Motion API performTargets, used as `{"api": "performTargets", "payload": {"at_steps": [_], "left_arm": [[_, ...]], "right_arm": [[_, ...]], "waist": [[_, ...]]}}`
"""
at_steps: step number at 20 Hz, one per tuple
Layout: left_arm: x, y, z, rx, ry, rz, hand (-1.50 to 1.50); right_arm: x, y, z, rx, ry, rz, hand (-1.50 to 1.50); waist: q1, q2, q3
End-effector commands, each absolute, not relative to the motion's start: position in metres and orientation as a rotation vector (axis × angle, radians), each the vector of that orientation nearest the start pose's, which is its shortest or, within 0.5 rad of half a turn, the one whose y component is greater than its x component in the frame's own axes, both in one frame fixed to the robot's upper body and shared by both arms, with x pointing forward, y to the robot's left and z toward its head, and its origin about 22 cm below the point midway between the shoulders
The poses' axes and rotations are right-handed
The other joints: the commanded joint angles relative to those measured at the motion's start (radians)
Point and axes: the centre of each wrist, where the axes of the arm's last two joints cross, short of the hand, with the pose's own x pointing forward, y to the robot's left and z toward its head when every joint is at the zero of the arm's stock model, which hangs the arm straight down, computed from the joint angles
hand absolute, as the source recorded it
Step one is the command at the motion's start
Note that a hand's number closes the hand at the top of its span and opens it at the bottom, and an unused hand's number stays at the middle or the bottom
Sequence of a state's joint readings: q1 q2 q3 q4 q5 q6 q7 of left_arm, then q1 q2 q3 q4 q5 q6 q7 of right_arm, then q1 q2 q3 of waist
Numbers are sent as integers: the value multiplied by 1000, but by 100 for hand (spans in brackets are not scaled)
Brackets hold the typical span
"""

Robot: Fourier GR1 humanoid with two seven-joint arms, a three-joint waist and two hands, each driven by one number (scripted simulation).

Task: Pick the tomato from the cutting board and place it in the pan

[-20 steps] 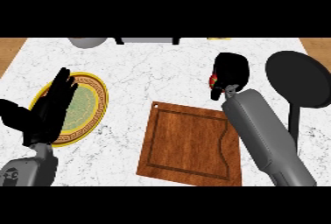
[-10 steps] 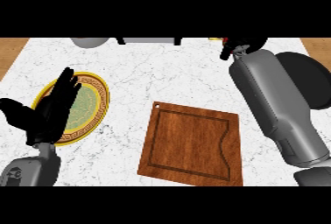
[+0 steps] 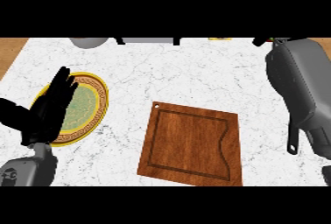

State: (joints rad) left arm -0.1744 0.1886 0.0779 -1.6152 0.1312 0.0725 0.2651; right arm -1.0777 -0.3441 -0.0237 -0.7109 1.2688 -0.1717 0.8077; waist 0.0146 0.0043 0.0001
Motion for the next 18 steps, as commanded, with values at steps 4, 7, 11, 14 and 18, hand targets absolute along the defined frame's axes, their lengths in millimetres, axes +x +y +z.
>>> {"api": "performTargets", "payload": {"at_steps": [4, 7, 11, 14, 18], "left_arm": [[266, 283, 59, 91, -1510, 37, 0], [277, 272, 67, 103, -1530, 35, 0], [289, 242, 54, 78, -1533, 18, 0], [285, 261, 64, 75, -1517, 39, 0], [289, 247, 83, 85, -1547, 9, 0]], "right_arm": [[445, -299, 172, -1643, -977, 349, 150], [426, -360, 172, -1667, -997, 282, 150], [415, -385, 128, -1633, -977, 321, 150], [412, -404, 131, -1592, -1031, 319, 150], [396, -417, 87, -1508, -1052, 344, 150]], "waist": [[0, -1, 0], [-10, -1, 1], [-5, 6, 1], [7, 4, 1], [19, 11, 4]]}}
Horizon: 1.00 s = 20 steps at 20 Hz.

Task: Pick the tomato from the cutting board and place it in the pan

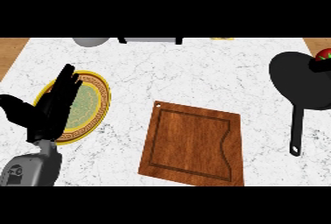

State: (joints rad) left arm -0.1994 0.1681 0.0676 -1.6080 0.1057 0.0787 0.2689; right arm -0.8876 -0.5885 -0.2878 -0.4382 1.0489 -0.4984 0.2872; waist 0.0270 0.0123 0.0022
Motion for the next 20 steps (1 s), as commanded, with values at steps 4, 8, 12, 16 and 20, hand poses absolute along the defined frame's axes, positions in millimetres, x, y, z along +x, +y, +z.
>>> {"api": "performTargets", "payload": {"at_steps": [4, 8, 12, 16, 20], "left_arm": [[283, 251, 73, 49, -1540, 17, 0], [277, 252, 66, 58, -1556, -9, 0], [285, 237, 71, 36, -1544, 2, 0], [281, 247, 72, 59, -1571, -8, 0], [281, 255, 52, 79, -1551, -3, 0]], "right_arm": [[393, -421, 76, -1530, -1017, 343, 150], [375, -441, 60, -1451, -905, 283, 150], [375, -443, 63, -1344, -843, 150, -150], [365, -444, 44, -1277, -893, 146, -150], [356, -456, 44, -1292, -1049, 40, -150]], "waist": [[34, 13, 2], [37, 17, 3], [33, 18, 4], [40, 17, 5], [18, 12, 4]]}}
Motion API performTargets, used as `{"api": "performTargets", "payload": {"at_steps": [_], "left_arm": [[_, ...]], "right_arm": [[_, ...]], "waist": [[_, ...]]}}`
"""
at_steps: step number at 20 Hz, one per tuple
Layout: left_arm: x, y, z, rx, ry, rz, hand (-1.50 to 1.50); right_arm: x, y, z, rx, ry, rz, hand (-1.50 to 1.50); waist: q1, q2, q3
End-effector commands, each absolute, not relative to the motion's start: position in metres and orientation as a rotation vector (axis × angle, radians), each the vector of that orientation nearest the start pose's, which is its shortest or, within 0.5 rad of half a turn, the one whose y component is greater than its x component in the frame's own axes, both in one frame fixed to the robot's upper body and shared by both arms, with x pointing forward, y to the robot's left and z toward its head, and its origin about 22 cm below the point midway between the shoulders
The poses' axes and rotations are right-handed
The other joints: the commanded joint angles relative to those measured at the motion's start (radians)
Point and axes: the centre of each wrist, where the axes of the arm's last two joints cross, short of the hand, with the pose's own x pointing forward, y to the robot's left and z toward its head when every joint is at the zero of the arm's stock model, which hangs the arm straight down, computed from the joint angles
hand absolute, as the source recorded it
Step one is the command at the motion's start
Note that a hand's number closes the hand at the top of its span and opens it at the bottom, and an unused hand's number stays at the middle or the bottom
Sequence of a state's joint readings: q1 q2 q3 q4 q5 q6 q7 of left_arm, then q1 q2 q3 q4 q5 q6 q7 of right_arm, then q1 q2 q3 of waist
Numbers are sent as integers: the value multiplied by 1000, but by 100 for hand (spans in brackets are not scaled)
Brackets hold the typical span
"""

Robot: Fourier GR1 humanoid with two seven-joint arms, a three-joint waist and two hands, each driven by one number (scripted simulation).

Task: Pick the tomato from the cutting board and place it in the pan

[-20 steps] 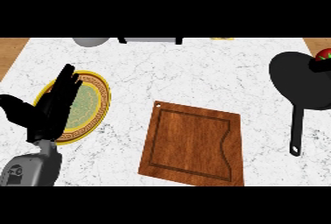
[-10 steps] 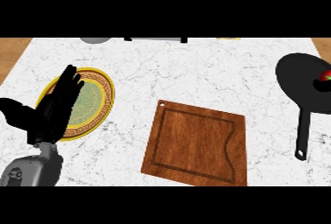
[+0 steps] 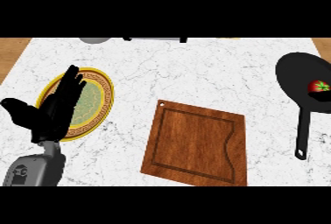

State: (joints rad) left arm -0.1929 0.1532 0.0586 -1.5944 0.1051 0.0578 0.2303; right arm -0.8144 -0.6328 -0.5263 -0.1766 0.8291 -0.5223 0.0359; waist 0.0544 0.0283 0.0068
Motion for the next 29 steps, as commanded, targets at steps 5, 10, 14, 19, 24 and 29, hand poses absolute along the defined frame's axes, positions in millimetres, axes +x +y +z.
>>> {"api": "performTargets", "payload": {"at_steps": [5, 10, 14, 19, 24, 29], "left_arm": [[281, 273, 52, 68, -1542, 36, 0], [277, 269, 58, 96, -1519, 29, 0], [269, 269, 56, 110, -1508, 39, 0], [275, 277, 51, 107, -1518, 49, 0], [279, 272, 66, 127, -1514, 40, 0], [260, 276, 64, 90, -1510, 48, 0]], "right_arm": [[349, -474, 59, -1217, -1233, -195, -150], [329, -489, 47, -1104, -1343, -411, -150], [276, -530, 35, -1015, -1456, -401, -150], [234, -542, 9, -863, -1523, -401, -150], [203, -543, -2, -910, -1533, -370, -150], [187, -550, 12, -919, -1509, -358, -150]], "waist": [[-31, -14, -2], [-46, -24, -4], [-61, -31, -5], [-71, -33, -8], [-65, -33, -8], [-57, -31, -8]]}}
